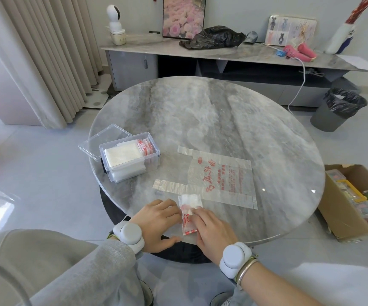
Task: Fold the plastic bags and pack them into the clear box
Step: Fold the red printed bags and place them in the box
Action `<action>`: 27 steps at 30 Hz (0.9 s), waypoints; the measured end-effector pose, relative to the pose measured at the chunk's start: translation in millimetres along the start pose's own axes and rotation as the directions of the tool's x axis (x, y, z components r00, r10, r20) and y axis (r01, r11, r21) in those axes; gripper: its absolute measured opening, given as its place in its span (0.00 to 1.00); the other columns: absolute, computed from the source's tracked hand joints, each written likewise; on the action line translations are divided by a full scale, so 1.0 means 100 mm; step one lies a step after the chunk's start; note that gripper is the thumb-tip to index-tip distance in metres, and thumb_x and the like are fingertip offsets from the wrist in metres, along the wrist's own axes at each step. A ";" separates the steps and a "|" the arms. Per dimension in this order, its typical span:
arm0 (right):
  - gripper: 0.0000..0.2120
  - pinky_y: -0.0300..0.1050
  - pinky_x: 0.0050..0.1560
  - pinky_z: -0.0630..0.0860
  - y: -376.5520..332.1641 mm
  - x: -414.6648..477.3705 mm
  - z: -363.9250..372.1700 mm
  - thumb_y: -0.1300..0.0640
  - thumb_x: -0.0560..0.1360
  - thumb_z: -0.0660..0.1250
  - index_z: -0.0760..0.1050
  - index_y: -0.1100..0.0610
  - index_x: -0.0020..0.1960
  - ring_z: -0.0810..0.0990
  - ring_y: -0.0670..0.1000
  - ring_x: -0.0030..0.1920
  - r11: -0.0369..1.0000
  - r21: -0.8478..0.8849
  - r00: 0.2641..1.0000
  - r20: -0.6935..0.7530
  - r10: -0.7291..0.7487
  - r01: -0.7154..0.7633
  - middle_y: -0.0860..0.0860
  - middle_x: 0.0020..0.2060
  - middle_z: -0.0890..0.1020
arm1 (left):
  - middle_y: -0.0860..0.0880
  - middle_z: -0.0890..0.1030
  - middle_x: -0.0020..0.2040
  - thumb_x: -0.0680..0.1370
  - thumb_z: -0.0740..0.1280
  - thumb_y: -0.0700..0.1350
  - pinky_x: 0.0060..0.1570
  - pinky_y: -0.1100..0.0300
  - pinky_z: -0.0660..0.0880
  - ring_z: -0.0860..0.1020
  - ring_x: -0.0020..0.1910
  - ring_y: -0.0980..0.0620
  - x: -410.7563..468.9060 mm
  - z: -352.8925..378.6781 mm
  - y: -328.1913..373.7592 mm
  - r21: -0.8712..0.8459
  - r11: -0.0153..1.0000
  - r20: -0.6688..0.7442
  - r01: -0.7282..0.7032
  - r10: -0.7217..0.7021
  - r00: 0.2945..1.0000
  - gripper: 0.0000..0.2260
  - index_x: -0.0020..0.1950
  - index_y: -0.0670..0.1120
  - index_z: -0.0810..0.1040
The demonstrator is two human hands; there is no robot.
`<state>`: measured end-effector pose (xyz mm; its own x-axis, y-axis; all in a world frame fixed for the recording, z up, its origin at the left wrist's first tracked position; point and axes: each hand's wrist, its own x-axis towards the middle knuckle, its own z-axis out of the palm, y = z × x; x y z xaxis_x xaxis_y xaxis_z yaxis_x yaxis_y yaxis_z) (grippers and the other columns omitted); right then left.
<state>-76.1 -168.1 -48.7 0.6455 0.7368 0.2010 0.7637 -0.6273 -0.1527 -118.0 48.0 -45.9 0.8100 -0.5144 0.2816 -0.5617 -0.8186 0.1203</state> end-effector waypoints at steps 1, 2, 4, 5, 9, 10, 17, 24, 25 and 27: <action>0.22 0.33 0.30 0.77 0.00 0.00 0.00 0.61 0.56 0.78 0.80 0.53 0.49 0.81 0.47 0.53 1.000 -0.002 1.000 0.000 0.001 -0.001 0.47 0.52 0.81 | 0.55 0.80 0.53 0.75 0.65 0.59 0.50 0.57 0.76 0.76 0.55 0.52 0.00 0.00 0.00 -0.006 1.000 0.000 0.005 -0.005 1.000 0.15 0.53 0.51 0.80; 0.22 0.33 0.29 0.75 0.00 0.01 0.00 0.62 0.55 0.78 0.81 0.53 0.48 0.81 0.47 0.52 1.000 -0.004 1.000 0.002 0.003 -0.003 0.47 0.52 0.81 | 0.55 0.80 0.53 0.75 0.65 0.58 0.49 0.58 0.76 0.76 0.54 0.52 0.00 0.00 0.00 -0.010 1.000 -0.003 0.015 -0.015 1.000 0.14 0.52 0.50 0.80; 0.23 0.33 0.26 0.74 0.01 0.01 0.00 0.63 0.52 0.78 0.81 0.53 0.47 0.82 0.47 0.50 1.000 -0.011 1.000 0.003 0.000 0.000 0.47 0.50 0.81 | 0.54 0.80 0.51 0.75 0.66 0.55 0.47 0.58 0.76 0.76 0.51 0.52 0.02 -0.02 0.00 -0.027 0.998 -0.044 0.049 -0.050 0.998 0.10 0.50 0.50 0.80; 0.24 0.33 0.25 0.73 0.01 0.01 0.00 0.63 0.52 0.79 0.82 0.53 0.47 0.82 0.47 0.50 1.000 -0.013 1.000 0.003 -0.002 0.002 0.47 0.50 0.82 | 0.54 0.79 0.50 0.74 0.66 0.53 0.46 0.58 0.75 0.76 0.49 0.52 0.03 -0.02 0.00 -0.045 0.996 -0.075 0.072 -0.075 0.994 0.09 0.48 0.50 0.80; 0.22 0.33 0.24 0.71 0.03 0.01 0.00 0.63 0.53 0.79 0.82 0.52 0.46 0.82 0.46 0.48 1.000 -0.006 1.000 -0.017 -0.012 0.012 0.46 0.49 0.82 | 0.54 0.78 0.52 0.76 0.65 0.58 0.50 0.59 0.75 0.76 0.50 0.54 0.04 -0.03 0.00 -0.121 0.982 -0.081 0.145 -0.156 0.984 0.14 0.52 0.50 0.78; 0.21 0.33 0.24 0.72 0.03 0.01 0.01 0.63 0.53 0.79 0.82 0.52 0.46 0.82 0.46 0.48 1.000 0.006 1.000 -0.024 -0.014 0.014 0.46 0.48 0.82 | 0.54 0.78 0.54 0.76 0.63 0.63 0.52 0.59 0.74 0.76 0.52 0.54 0.04 -0.03 0.01 -0.133 0.980 -0.061 0.150 -0.159 0.985 0.18 0.54 0.50 0.78; 0.09 0.39 0.34 0.78 0.06 0.02 -0.03 0.60 0.67 0.69 0.81 0.50 0.45 0.81 0.45 0.44 0.991 0.124 0.998 -0.044 0.046 -0.041 0.42 0.44 0.81 | 0.56 0.77 0.56 0.71 0.66 0.69 0.60 0.59 0.69 0.74 0.58 0.55 0.06 0.08 0.07 -0.156 0.974 -0.022 0.165 -0.170 0.985 0.26 0.58 0.50 0.78; 0.12 0.39 0.50 0.73 0.07 0.04 -0.14 0.55 0.77 0.61 0.80 0.45 0.54 0.75 0.41 0.53 0.928 0.273 0.968 0.089 0.236 -0.252 0.39 0.50 0.80 | 0.59 0.79 0.51 0.71 0.65 0.58 0.61 0.64 0.64 0.74 0.57 0.57 0.11 0.16 0.07 -0.251 0.919 -0.081 0.305 -0.334 0.939 0.14 0.52 0.54 0.80; 0.11 0.39 0.51 0.72 0.08 0.06 -0.14 0.54 0.77 0.62 0.80 0.45 0.54 0.75 0.41 0.53 0.912 0.300 0.960 0.106 0.260 -0.280 0.39 0.49 0.80 | 0.60 0.79 0.51 0.70 0.65 0.57 0.61 0.64 0.63 0.74 0.57 0.57 0.11 0.17 0.06 -0.266 0.906 -0.088 0.329 -0.363 0.928 0.13 0.51 0.55 0.80; 0.10 0.38 0.51 0.72 0.10 0.09 -0.14 0.54 0.76 0.63 0.80 0.44 0.53 0.76 0.41 0.51 0.871 0.352 0.939 0.128 0.318 -0.343 0.40 0.48 0.81 | 0.61 0.80 0.49 0.71 0.64 0.59 0.61 0.62 0.64 0.74 0.58 0.58 0.12 0.21 0.05 -0.301 0.871 -0.089 0.387 -0.430 0.898 0.12 0.48 0.56 0.81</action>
<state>-63.0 -171.0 -34.3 0.8510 0.5249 0.0168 0.4486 -0.7100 -0.5428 -107.8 32.4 -62.0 0.9541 -0.0876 0.2862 -0.2268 -0.8354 0.5006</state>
